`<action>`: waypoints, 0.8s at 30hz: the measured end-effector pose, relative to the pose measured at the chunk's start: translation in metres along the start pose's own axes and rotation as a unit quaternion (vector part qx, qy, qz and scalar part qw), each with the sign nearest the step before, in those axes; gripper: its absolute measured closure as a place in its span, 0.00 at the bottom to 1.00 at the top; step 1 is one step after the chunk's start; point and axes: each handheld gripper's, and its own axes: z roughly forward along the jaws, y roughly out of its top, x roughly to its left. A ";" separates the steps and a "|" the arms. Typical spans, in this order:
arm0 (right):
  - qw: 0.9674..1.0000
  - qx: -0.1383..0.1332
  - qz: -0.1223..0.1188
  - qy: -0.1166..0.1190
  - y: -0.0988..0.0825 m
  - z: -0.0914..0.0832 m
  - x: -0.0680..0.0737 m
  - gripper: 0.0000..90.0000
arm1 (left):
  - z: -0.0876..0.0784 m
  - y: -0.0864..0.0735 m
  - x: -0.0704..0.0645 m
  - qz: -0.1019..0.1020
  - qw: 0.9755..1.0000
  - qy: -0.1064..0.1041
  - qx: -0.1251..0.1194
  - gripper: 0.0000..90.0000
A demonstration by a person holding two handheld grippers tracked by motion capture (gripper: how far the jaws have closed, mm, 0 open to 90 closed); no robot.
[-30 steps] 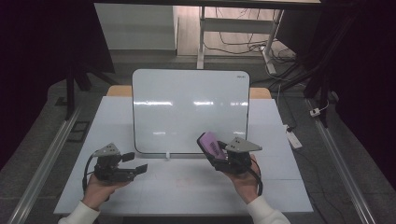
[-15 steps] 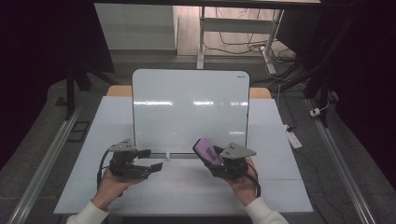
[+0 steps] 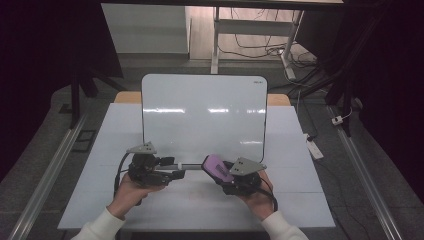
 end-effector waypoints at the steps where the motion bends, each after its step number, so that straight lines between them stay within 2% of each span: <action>1: 1.000 0.001 -0.001 0.002 0.000 0.001 0.000 0.44 | 0.001 0.002 0.000 0.000 1.000 -0.002 0.002 0.29; 7: 1.000 0.006 -0.014 0.006 0.000 0.003 0.003 0.44 | 0.014 0.015 0.002 -0.014 1.000 -0.020 0.017 0.32; 15: 0.999 0.007 -0.036 0.004 0.001 0.005 0.005 0.44 | 0.036 0.032 0.005 -0.032 0.998 -0.042 0.044 0.35; 24: 0.998 0.005 -0.055 0.006 0.002 0.008 0.008 0.44 | 0.052 0.037 0.005 -0.040 0.995 -0.058 0.066 0.38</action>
